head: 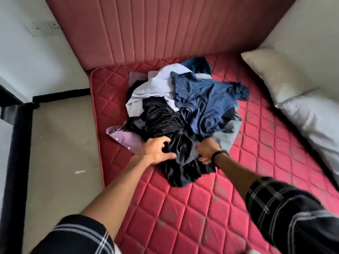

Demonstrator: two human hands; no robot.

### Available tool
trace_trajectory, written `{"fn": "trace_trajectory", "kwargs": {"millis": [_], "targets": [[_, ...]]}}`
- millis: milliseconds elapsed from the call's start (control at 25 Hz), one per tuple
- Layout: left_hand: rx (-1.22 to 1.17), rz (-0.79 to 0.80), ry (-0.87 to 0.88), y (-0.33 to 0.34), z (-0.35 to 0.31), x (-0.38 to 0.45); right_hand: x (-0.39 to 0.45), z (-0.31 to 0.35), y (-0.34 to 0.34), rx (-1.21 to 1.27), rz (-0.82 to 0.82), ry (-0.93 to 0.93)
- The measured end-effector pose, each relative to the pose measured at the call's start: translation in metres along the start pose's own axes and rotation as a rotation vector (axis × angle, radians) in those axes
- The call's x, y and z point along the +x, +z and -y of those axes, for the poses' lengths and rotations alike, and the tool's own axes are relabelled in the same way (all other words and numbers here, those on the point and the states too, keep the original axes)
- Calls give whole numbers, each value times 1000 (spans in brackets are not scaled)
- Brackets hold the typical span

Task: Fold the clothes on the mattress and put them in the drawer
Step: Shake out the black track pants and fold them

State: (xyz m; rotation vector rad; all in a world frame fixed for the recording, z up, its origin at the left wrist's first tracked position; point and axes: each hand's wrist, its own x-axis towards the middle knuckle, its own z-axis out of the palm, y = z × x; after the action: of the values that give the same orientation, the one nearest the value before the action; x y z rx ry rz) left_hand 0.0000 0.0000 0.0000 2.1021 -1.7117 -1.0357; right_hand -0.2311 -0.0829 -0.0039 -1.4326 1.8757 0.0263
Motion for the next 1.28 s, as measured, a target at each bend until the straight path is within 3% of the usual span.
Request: {"fn": "trace_trajectory", "kwargs": {"millis": [120, 240, 360, 440, 520, 720, 840, 920, 1080, 1200, 1280], "targets": [[145, 1, 51, 69, -23, 71, 105, -44, 52, 305, 56, 99], [214, 18, -85, 163, -11, 107, 128, -101, 114, 355, 146, 21], [342, -306, -26, 264, 8, 69, 131, -177, 147, 375, -66, -236], [279, -562, 10, 303, 12, 40, 128, -199, 153, 449, -100, -398], [289, -662, -39, 328, 7, 4, 104, -221, 161, 453, -96, -533], [217, -457, -202, 358, -2, -99, 16, -305, 185, 474, -91, -679], [274, -307, -261, 402, -1, -197, -74, -364, 194, 329, -11, -766], [356, -305, -261, 431, 5, -263, -136, -408, 202, 170, -17, -910], [394, -516, -72, 456, 17, -316, -175, -446, 218, -119, -77, -1108], [440, -527, 146, 470, 4, -325, -192, -447, 228, -107, -106, -1095], [381, -516, 199, 470, 2, -324, -196, -448, 235, -51, -107, -1068]]}}
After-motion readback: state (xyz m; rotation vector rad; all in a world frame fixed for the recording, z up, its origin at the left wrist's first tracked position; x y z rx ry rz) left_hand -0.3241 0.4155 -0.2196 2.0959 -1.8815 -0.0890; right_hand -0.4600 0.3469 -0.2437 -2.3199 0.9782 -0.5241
